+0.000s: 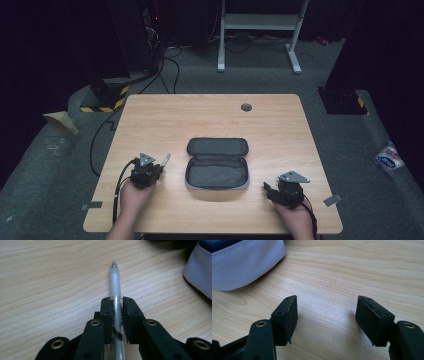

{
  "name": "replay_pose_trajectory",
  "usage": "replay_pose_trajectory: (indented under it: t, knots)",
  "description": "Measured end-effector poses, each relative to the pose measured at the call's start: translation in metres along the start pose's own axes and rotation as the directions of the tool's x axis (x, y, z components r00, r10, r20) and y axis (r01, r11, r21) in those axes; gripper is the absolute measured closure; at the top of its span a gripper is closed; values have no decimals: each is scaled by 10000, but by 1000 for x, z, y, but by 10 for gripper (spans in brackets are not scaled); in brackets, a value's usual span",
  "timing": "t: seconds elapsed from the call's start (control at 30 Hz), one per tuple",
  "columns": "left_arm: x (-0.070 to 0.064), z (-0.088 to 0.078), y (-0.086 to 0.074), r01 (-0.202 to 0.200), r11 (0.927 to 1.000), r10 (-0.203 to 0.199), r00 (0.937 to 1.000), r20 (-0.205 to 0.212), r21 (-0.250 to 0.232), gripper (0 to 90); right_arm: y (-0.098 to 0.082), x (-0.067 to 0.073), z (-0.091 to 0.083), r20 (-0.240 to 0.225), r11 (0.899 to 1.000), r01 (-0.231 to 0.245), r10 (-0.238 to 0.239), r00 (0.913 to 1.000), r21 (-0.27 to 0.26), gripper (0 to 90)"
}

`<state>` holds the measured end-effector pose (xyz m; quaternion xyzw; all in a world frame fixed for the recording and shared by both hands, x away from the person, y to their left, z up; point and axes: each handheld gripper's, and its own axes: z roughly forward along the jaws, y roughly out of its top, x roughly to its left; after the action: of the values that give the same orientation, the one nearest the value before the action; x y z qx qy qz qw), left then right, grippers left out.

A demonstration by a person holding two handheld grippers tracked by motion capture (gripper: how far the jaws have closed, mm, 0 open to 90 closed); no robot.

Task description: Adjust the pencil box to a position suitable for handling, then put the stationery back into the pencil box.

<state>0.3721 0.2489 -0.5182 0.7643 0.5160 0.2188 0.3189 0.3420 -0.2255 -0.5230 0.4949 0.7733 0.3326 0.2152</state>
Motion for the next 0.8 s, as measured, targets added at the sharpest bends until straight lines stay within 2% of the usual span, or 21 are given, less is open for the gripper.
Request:
replay_pose_trajectory:
  t: [0.2, 0.5, 0.67, 0.7, 0.8]
  knots:
    - [-1, -4, 1, -3, 9990, 7, 10000, 77, -444, 790, 0, 0, 0, 3, 10000, 3, -3, 10000, 0, 340]
    - [-2, -15, 5, 42, 9941, 4, 9991, 424, -1087, 790, 0, 0, 0, 6, 10000, 14, -14, 10000, -10, 340]
    - [-4, -22, 9, -40, 9872, 130, 9984, 555, -1592, 791, 0, 0, 0, -3, 10000, 0, 0, 10000, -4, 341]
    - [-5, -23, 9, 50, 9856, 59, 9979, 641, -1689, 791, 0, 0, 0, -11, 10000, 4, -4, 10000, -3, 340]
    - [-4, -25, 11, 80, 9784, 98, 9963, 852, -2068, 791, 0, 0, 0, -24, 10000, -6, 6, 10000, -9, 340]
